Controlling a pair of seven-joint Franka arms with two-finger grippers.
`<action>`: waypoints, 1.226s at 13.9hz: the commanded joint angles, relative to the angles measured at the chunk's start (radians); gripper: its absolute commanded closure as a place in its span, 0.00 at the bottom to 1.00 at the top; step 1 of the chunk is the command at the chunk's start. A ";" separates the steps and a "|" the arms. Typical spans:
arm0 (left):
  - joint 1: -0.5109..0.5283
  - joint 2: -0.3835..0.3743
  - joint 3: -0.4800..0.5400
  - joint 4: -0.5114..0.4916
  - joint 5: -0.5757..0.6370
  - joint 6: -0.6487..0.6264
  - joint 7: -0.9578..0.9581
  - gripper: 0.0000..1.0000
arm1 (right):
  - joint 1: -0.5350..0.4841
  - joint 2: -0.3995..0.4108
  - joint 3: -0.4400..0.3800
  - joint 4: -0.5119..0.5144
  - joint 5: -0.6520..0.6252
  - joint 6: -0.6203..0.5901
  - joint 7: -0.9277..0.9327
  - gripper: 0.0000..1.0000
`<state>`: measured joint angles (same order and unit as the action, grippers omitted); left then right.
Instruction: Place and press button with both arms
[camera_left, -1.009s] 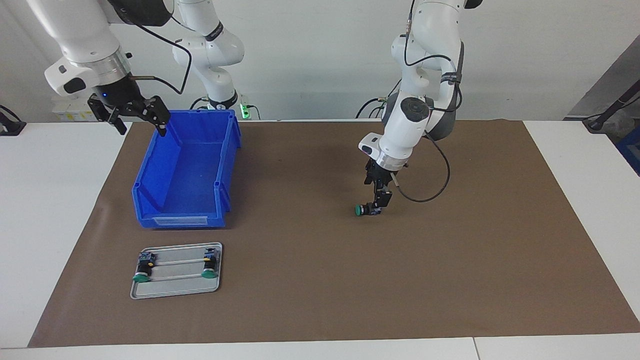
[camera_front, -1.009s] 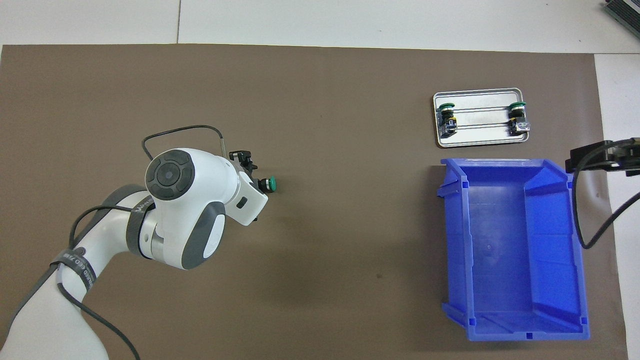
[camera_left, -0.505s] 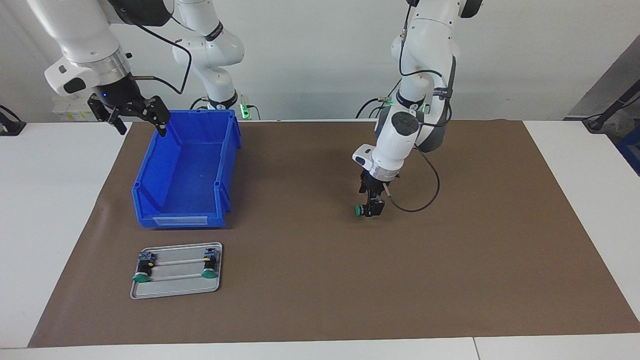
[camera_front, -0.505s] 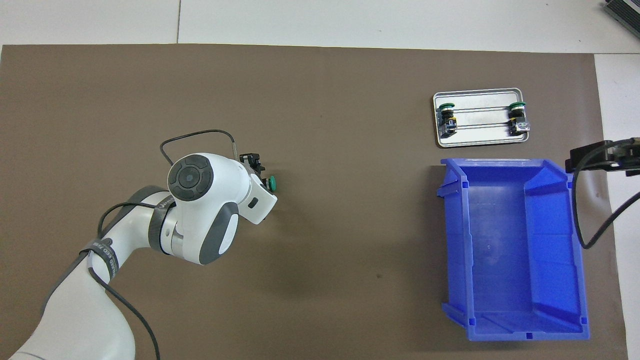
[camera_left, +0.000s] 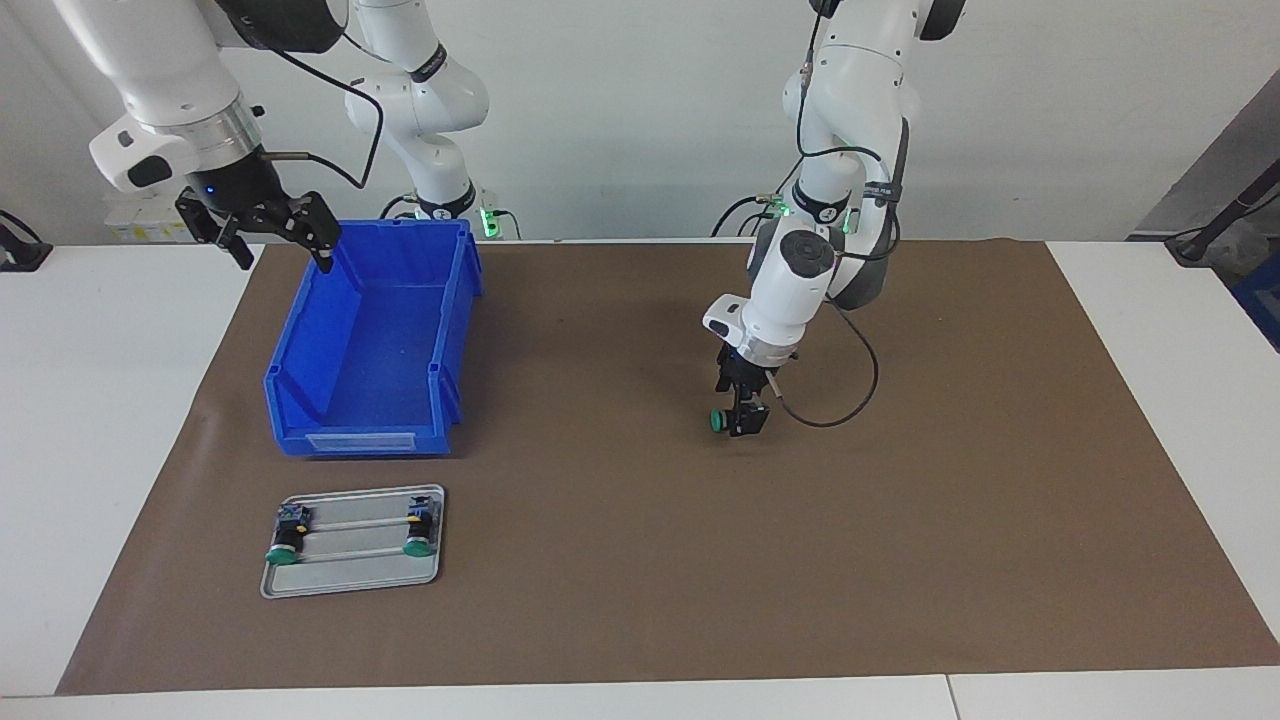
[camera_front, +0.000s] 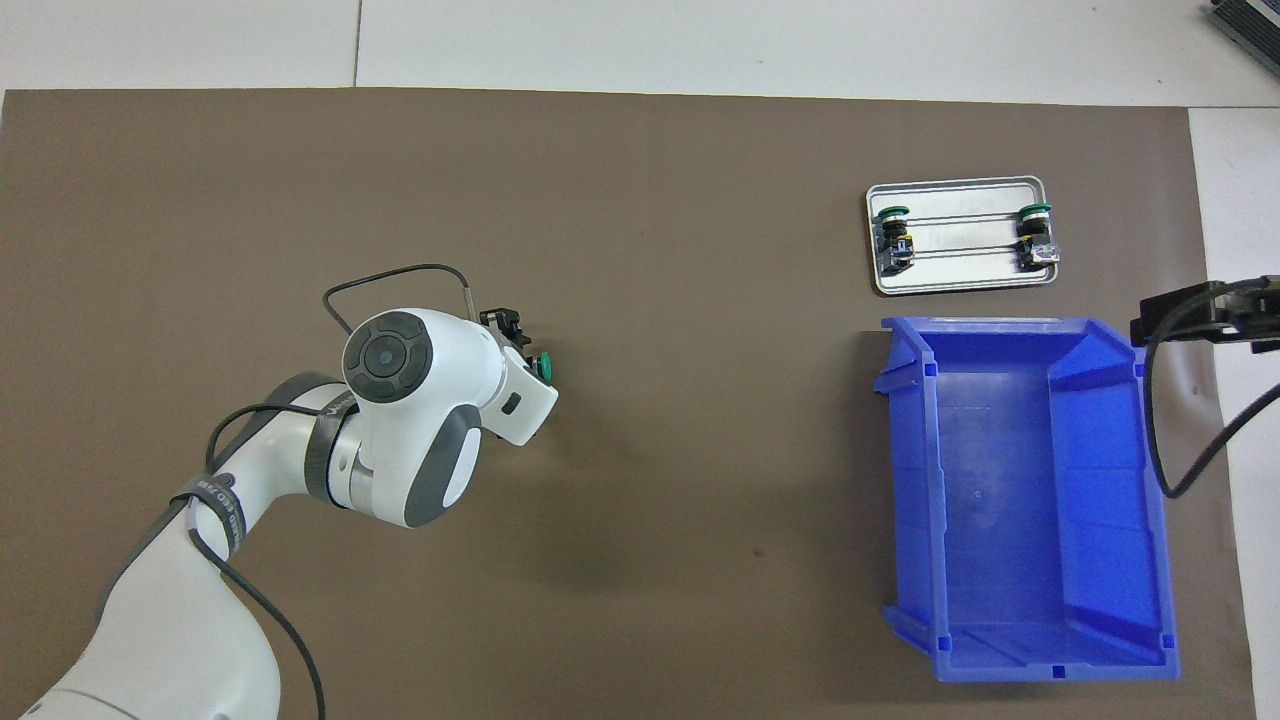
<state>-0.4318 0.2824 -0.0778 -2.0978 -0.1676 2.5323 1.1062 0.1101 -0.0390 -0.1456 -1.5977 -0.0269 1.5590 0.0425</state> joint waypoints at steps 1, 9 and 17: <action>-0.021 0.012 0.015 -0.008 0.014 0.034 -0.032 0.11 | -0.003 0.001 -0.003 0.002 0.002 -0.014 0.013 0.00; -0.021 0.011 0.015 -0.019 0.013 0.029 -0.045 0.42 | -0.003 -0.002 -0.003 -0.005 0.002 -0.014 0.013 0.00; -0.012 0.020 0.015 0.010 0.014 0.022 -0.039 0.56 | -0.003 -0.002 -0.003 -0.008 0.002 -0.014 0.013 0.00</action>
<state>-0.4370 0.2941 -0.0744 -2.0985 -0.1676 2.5394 1.0798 0.1101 -0.0386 -0.1456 -1.6007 -0.0269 1.5533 0.0427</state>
